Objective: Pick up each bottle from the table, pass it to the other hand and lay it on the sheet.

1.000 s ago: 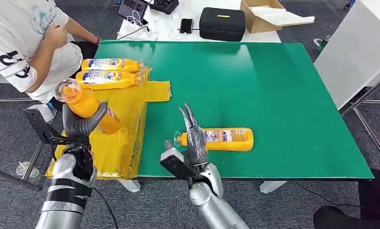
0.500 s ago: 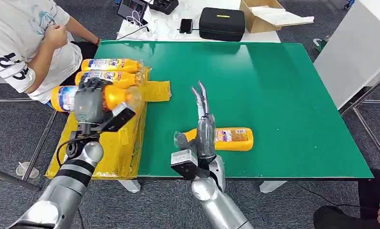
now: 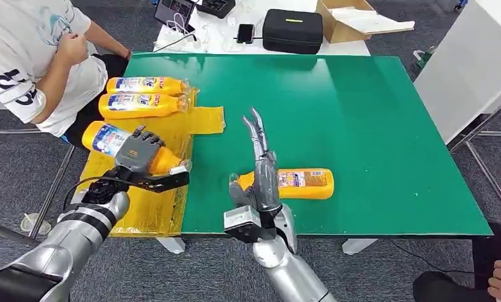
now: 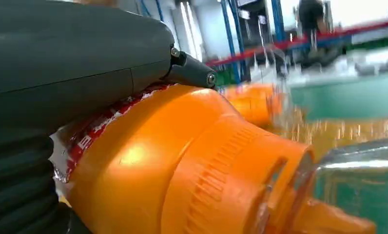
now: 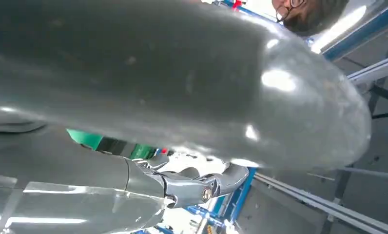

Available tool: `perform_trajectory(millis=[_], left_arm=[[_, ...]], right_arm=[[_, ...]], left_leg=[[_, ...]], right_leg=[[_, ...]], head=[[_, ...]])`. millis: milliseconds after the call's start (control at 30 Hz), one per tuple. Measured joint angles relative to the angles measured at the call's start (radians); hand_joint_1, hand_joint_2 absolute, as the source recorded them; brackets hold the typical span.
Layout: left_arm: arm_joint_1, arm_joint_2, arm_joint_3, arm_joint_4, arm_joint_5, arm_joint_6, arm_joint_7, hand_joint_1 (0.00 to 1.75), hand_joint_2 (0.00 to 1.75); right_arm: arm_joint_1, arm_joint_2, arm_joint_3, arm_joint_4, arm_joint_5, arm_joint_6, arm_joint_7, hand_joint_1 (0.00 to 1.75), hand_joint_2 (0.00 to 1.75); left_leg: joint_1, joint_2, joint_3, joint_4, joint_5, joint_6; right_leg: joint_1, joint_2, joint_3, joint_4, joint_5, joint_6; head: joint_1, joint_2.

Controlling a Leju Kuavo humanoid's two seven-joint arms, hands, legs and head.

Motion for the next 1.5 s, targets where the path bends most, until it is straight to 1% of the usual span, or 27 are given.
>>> perform_trajectory(millis=[133,300,500,533,567,600,633,667,800,1500], left_arm=[[0.000,0.008,0.003,0.019,0.067,-0.089,-0.027,1.75,1.75],[0.001,0.015,0.048,0.035,0.164,-0.200,-0.053,1.75,1.75],[0.004,0.019,0.100,0.042,0.219,-0.261,-0.069,1.75,1.75],[0.004,0.019,0.107,0.043,0.226,-0.266,-0.071,0.91,1.75],[0.005,0.019,0.113,0.042,0.226,-0.267,-0.071,0.31,1.75],[0.006,0.019,0.116,0.043,0.226,-0.267,-0.071,0.31,1.75],[0.007,0.019,0.117,0.042,0.226,-0.266,-0.071,0.00,1.75],[0.008,0.019,0.117,0.043,0.225,-0.266,-0.071,0.00,0.00],[0.026,0.019,0.117,0.045,0.209,-0.265,-0.077,0.00,0.00],[0.027,0.019,0.114,0.046,0.209,-0.296,-0.096,0.00,0.00]], right_arm=[[0.000,0.000,0.005,0.000,-0.003,0.014,0.000,0.00,0.00],[-0.001,0.002,0.017,0.009,-0.010,0.033,0.000,0.00,0.00],[-0.008,0.006,0.024,0.032,-0.013,0.045,0.000,0.00,0.00],[-0.009,0.007,0.024,0.036,-0.014,0.047,0.000,0.00,0.00],[-0.009,0.008,0.024,0.041,-0.014,0.050,0.000,0.00,0.00],[-0.011,0.009,0.024,0.046,-0.016,0.052,0.000,0.00,0.00],[-0.012,0.010,0.024,0.051,-0.019,0.056,0.000,0.00,0.00],[-0.013,0.010,0.024,0.054,-0.019,0.059,0.000,0.00,0.00],[-0.014,0.011,0.024,0.074,-0.024,0.068,0.000,0.00,0.00],[-0.023,0.020,0.022,0.128,-0.036,0.079,-0.001,0.00,0.00]], left_leg=[[0.000,0.000,0.000,0.000,0.000,0.000],[0.000,0.000,0.000,0.000,0.000,0.000],[0.000,0.000,0.000,0.000,0.000,0.000],[0.000,0.000,0.000,0.000,0.000,0.000],[0.000,0.000,0.000,0.000,0.000,0.000],[0.000,0.000,0.000,0.000,0.000,0.000],[0.000,0.000,0.000,0.000,0.000,0.000],[0.000,0.000,0.000,0.000,0.000,0.000],[0.000,0.000,0.000,0.000,0.001,-0.001],[0.000,-0.002,0.001,0.000,0.001,0.000]], right_leg=[[0.000,0.000,0.000,0.000,0.000,0.000],[0.000,0.000,0.000,0.000,0.000,0.000],[0.000,0.000,0.000,0.000,0.000,0.000],[0.000,0.000,0.000,0.000,0.000,0.000],[0.000,0.000,0.000,0.000,0.000,0.000],[0.000,0.000,0.000,0.000,0.000,0.000],[0.000,0.000,0.000,0.000,0.000,0.000],[0.000,0.000,0.001,0.000,0.000,0.000],[0.000,0.000,0.000,0.000,0.000,0.000],[0.000,-0.001,0.002,0.000,0.000,0.000]], head=[[0.000,0.000],[0.000,0.000],[0.000,0.000],[0.000,0.000],[0.000,0.000],[0.000,0.000],[0.000,0.000],[0.000,0.000],[0.000,0.000],[0.000,0.000]])
